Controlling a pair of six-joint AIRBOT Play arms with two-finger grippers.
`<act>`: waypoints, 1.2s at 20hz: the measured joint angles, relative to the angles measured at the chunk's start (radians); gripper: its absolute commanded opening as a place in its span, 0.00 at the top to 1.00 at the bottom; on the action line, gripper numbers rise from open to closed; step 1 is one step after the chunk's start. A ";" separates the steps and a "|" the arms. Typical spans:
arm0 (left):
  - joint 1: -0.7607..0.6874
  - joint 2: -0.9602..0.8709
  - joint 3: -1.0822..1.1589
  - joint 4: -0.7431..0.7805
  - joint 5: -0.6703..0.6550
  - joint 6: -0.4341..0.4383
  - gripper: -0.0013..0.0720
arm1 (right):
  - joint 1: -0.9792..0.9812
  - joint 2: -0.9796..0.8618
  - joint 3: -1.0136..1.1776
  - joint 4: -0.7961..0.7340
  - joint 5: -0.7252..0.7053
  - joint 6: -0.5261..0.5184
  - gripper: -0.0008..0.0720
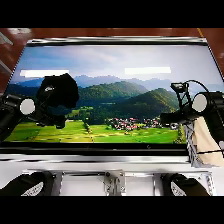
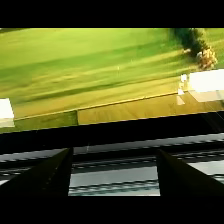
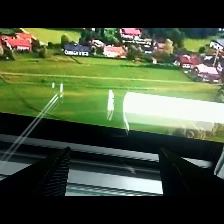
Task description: Fold the shirts.
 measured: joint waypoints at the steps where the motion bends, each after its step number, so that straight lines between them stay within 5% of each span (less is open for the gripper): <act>1: 0.000 0.000 0.000 0.000 0.000 0.000 0.17 | 0.000 0.000 0.000 0.000 0.000 0.000 0.07; 8: 0.000 0.000 0.000 0.000 0.045 0.000 0.17 | 0.000 0.000 0.000 -0.001 -0.033 0.000 0.07; 17: 0.033 -0.017 0.016 0.011 0.330 -0.002 0.17 | 0.000 0.000 0.000 -0.005 -0.096 0.020 0.07; 19: 0.106 -0.079 0.076 0.035 0.406 -0.003 0.17 | 0.000 0.000 0.000 0.009 -0.097 0.056 0.07; 21: 0.200 -0.185 0.180 0.050 0.433 -0.003 0.03 | 0.000 0.000 0.000 0.037 -0.103 0.084 0.07; 24: 0.329 -0.403 0.397 0.009 0.403 0.025 0.02 | 0.000 0.000 -0.001 0.071 -0.129 0.108 0.07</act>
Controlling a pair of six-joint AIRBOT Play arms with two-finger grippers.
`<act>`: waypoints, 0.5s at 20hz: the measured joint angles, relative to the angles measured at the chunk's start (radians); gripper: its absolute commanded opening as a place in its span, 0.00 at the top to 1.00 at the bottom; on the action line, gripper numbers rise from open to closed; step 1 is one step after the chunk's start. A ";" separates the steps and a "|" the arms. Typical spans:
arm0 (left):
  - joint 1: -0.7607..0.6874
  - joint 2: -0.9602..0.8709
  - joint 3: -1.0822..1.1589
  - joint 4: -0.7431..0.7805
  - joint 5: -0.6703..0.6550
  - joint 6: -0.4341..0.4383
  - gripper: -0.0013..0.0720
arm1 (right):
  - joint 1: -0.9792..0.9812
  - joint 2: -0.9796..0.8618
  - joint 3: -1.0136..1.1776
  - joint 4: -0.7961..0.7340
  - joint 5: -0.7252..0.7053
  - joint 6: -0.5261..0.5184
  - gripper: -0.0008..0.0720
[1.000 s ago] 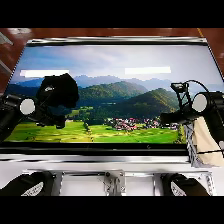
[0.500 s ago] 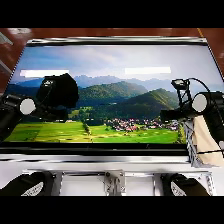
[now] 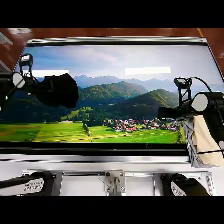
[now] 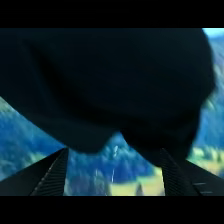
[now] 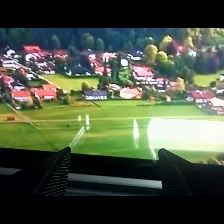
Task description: Fold the shirts.
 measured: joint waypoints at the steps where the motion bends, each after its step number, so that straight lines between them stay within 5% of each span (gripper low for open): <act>1: 0.025 -0.070 0.069 -0.024 -0.021 0.017 0.02 | 0.000 0.000 0.000 0.007 -0.014 0.003 0.07; 8: 0.077 -0.441 0.402 -0.125 -0.166 0.069 0.02 | 0.000 0.000 0.000 0.026 -0.087 0.033 0.07; 9: 0.078 -0.467 0.417 -0.135 -0.176 0.071 0.08 | 0.000 0.000 0.000 0.026 -0.091 0.035 0.07; 10: 0.080 -0.490 0.429 -0.149 -0.185 0.072 0.51 | 0.000 0.000 0.000 0.027 -0.094 0.036 0.07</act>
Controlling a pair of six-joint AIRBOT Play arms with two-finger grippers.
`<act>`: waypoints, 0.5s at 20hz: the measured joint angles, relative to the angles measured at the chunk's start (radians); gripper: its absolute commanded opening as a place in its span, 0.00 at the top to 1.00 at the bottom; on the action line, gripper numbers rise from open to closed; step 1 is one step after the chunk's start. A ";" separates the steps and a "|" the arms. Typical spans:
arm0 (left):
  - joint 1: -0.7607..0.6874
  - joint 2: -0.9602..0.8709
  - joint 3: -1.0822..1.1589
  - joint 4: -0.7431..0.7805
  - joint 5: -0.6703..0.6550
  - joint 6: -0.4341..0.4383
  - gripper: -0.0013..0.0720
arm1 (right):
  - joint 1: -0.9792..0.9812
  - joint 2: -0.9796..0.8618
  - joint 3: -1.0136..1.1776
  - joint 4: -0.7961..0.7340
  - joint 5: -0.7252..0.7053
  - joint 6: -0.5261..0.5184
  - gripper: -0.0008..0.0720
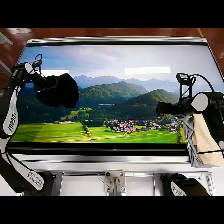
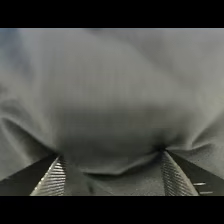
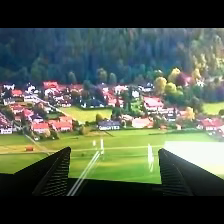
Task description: Fold the shirts.
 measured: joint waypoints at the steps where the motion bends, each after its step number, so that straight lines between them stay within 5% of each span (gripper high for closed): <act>1: 0.000 -0.017 0.008 -0.014 -0.005 0.002 0.92 | 0.000 0.000 0.000 0.000 -0.006 0.001 0.07; 10: -0.040 0.109 0.130 -0.309 -0.072 0.063 0.93 | 0.000 0.000 0.002 -0.035 -0.068 0.004 0.07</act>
